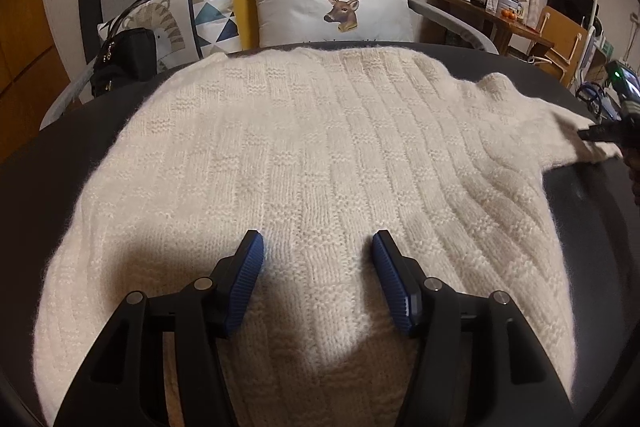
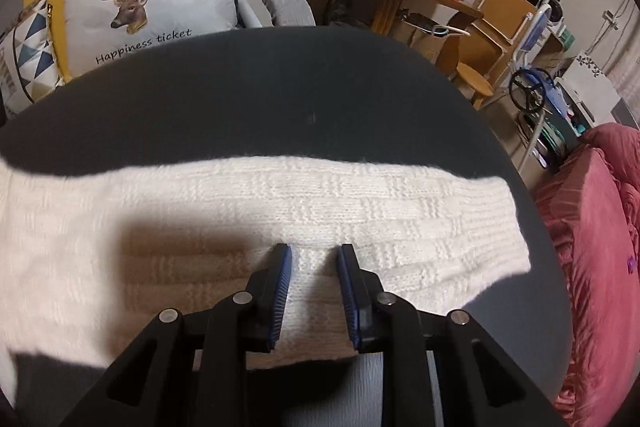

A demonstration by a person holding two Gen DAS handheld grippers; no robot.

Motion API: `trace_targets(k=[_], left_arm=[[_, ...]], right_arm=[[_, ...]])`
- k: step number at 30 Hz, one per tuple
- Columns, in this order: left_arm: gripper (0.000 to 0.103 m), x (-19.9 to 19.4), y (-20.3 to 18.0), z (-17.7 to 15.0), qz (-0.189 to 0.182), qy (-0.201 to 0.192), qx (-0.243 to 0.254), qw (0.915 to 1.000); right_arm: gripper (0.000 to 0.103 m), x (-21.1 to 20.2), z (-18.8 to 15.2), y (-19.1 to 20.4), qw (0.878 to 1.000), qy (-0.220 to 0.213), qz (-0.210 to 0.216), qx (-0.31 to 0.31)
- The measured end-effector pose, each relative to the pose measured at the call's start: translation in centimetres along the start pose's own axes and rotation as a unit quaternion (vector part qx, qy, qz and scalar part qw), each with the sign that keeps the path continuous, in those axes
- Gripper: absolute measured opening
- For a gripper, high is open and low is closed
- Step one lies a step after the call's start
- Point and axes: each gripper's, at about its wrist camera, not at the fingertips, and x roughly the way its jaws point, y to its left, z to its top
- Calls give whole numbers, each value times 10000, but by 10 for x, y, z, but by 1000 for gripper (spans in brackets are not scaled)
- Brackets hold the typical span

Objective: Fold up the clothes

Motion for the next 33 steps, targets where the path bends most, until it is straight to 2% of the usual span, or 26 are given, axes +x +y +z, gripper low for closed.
trace_targets(k=[2,4,5,7,9,11,14,16,19,20,21,24,27,29,31,33], left_arm=[[61,0,0,1,-14,9,19,10000],[61,-2,6,1,-193,21,-18,9998],[61,-4,11,1,-324,31,-45,9995],[61,-8,16,-1,-499,58,-85,9987],[61,-16,22,-4,-634,96,-48,9979],[61,-25,25,-9,-579,73,33,9983],[61,-43,35,-22,-434,-6,138,9990],[61,-53,42,-34,-302,-66,244,9992],[61,-57,53,-54,53,-162,480,9987],[65,-55,57,-59,137,-165,532,9984],[72,-54,63,-63,107,-257,461,9985],[78,-48,81,-62,-227,-192,-95,9995],[79,-46,86,-62,-301,-205,-220,9991],[78,-46,87,-63,-235,-227,-268,9991],[78,-46,96,-64,-214,-261,-498,9982],[78,-47,104,-66,-308,-311,-677,9967]], right_arm=[[24,12,21,-9,9999,-22,163,5],[24,2,19,-13,9992,-77,340,196],[24,-12,8,-11,9973,-196,629,333],[24,-42,-20,-3,9865,-345,1524,494],[24,-64,-52,13,9687,-154,2441,424],[24,-81,-85,38,9485,162,3162,133],[18,-102,-144,84,9228,718,3759,-442],[18,-109,-178,108,9010,1143,4138,-632],[18,-118,-211,128,8886,1322,4330,-738],[17,-120,-213,135,8869,1327,4362,-740],[17,-121,-211,142,8859,1316,4387,-730],[17,-126,-205,163,8829,1284,4462,-699],[16,-136,-194,194,8611,1241,4909,-460],[16,-148,-187,213,8522,1107,5091,-473],[16,-153,-183,227,8579,983,5002,-638],[17,-146,-182,229,8530,1113,5065,-582]])
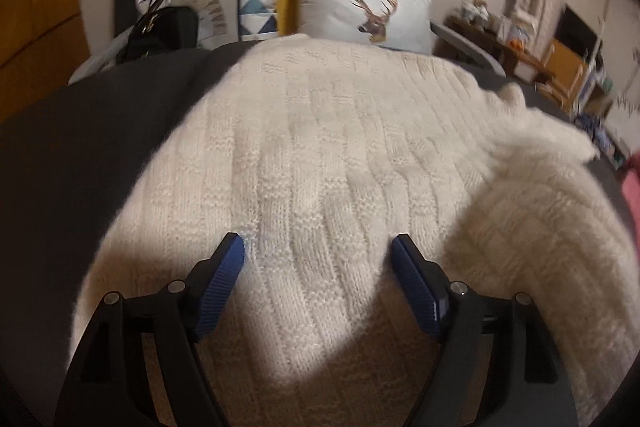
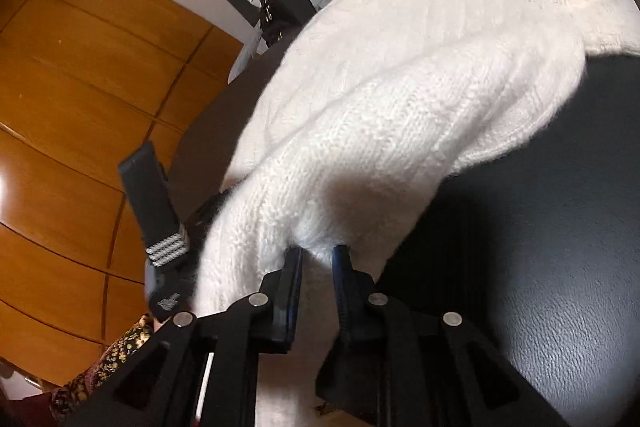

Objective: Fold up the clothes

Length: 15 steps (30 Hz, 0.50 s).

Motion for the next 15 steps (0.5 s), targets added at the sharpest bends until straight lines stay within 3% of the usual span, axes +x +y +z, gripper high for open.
trace_targets(k=[3,5,8,15], left_arm=[[79,0,-2,-1,-13,-20,25,10000],[81,0,-5,-2,14,-16,80,10000],[82,1,-6,-1,39,-14,129,9999],[82,-1,-1,-3,-65,-32,35,10000]], right_arm=[[19,-11,-7,-18,9993,17,165,348],[25,-19,-15,-29,9986,-50,30,517],[26,-23,-32,-39,9968,-260,-107,754],[26,17,-25,-41,9913,-263,670,1102]])
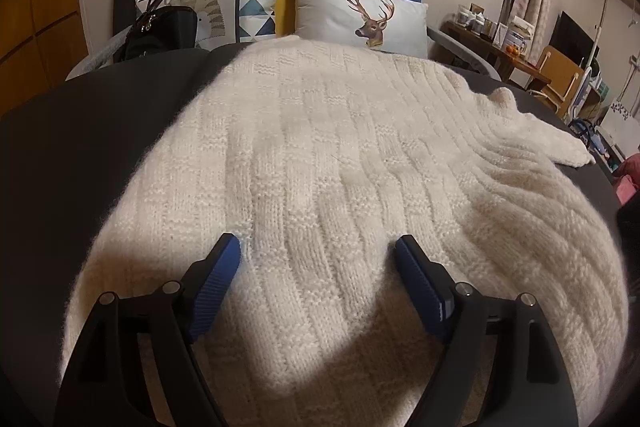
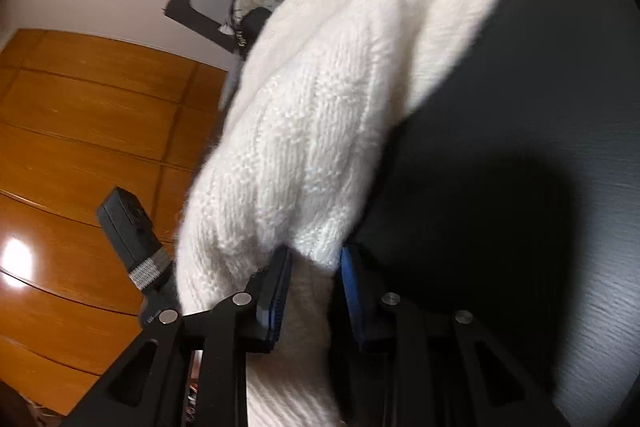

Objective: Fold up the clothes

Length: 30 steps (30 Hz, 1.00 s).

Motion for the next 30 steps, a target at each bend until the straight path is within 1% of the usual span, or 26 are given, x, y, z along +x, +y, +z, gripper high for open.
trace_targets(k=[1,2,4,7,11,14,16,19,20,21,23,24,26,27,30], left_arm=[[82,0,1,0,-23,-8,-41,10000],[82,-1,4,0,-61,-22,-106,9999],[82,-2,9,0,-176,-63,-249,9995],[82,-2,9,-1,-223,-79,-287,9993],[82,-1,5,-1,-145,-62,-211,9997],[82,-1,4,0,-123,-56,-190,9997],[82,0,3,1,-98,-45,-166,9998],[82,0,3,1,-70,-38,-130,9999],[82,0,2,1,-58,-36,-117,9999],[82,0,1,0,-44,-34,-103,9999],[82,0,1,0,-22,-31,-80,10000],[82,0,1,0,-27,-33,-81,10000],[82,-1,0,-1,-42,-38,-88,9999],[82,-1,0,-2,-48,-40,-91,9999],[82,-2,0,-3,-51,-43,-92,9999]], right_arm=[[23,2,1,3,10000,17,60,40],[13,3,2,5,9999,31,130,72],[8,4,5,11,9995,59,270,136],[6,-8,3,21,9997,-58,245,38],[5,-35,-3,37,9983,-330,464,-121],[5,-51,-5,50,9956,-427,794,-265],[5,-53,-6,60,9950,-440,786,-433],[5,-50,-14,63,9956,-462,-57,-818],[5,-45,-18,60,9948,-426,-309,-877],[5,-39,-21,55,9945,-334,-473,-875],[8,-27,-26,45,9939,-106,-734,-819],[9,-29,-28,42,9932,-122,-814,-828],[15,-38,-34,40,9914,-257,-935,-876],[22,-42,-37,39,9904,-325,-996,-900],[25,-65,-46,40,9825,-530,-1389,-1119]])
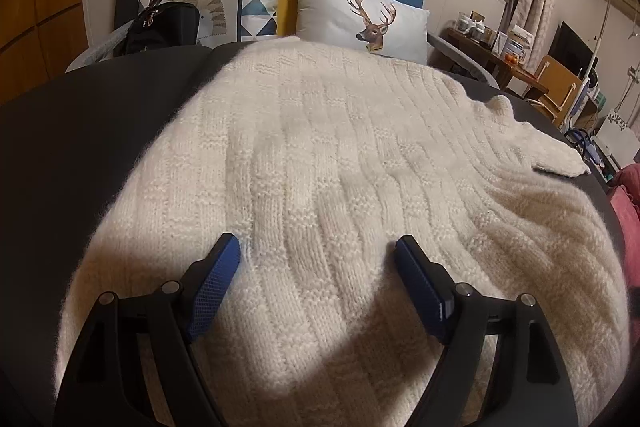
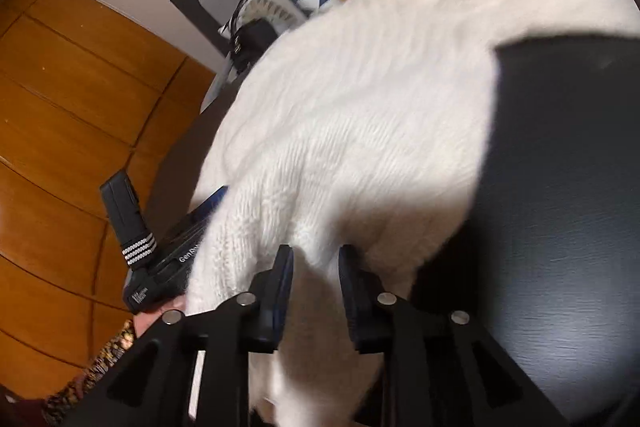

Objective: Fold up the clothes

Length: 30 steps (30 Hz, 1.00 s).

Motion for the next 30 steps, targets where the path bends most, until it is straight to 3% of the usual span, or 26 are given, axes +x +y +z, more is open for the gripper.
trace_targets(k=[4,7,13,16,19,21,22,25,27,30], left_arm=[[83,0,-1,0,16,1,16,10000],[83,0,-2,0,28,3,16,10000],[83,0,-3,0,60,11,43,10000],[84,2,-8,0,186,57,151,9997],[84,2,-11,1,265,83,222,9994],[85,2,-11,1,251,99,212,9994],[85,2,-13,1,264,114,227,9993],[86,3,-18,2,350,156,291,9988],[86,3,-20,2,379,160,289,9987],[86,2,-20,2,410,153,278,9987]], right_arm=[[26,-31,-18,-19,9989,135,-448,-46],[26,-15,-22,-23,9977,444,-506,40],[26,-8,-22,-20,9970,378,-678,-47],[19,-3,-26,-8,9854,466,-1255,-1056],[14,-9,-22,-17,9704,230,-2036,-1280],[15,-5,-6,-27,9419,-47,-3026,-1455],[18,-6,-1,-32,9393,-59,-3114,-1442],[25,-15,10,-48,9494,62,-2873,-1267],[25,-43,0,-55,9494,-54,-2927,-1134],[26,-53,4,-33,9661,-520,-2260,-1134]])
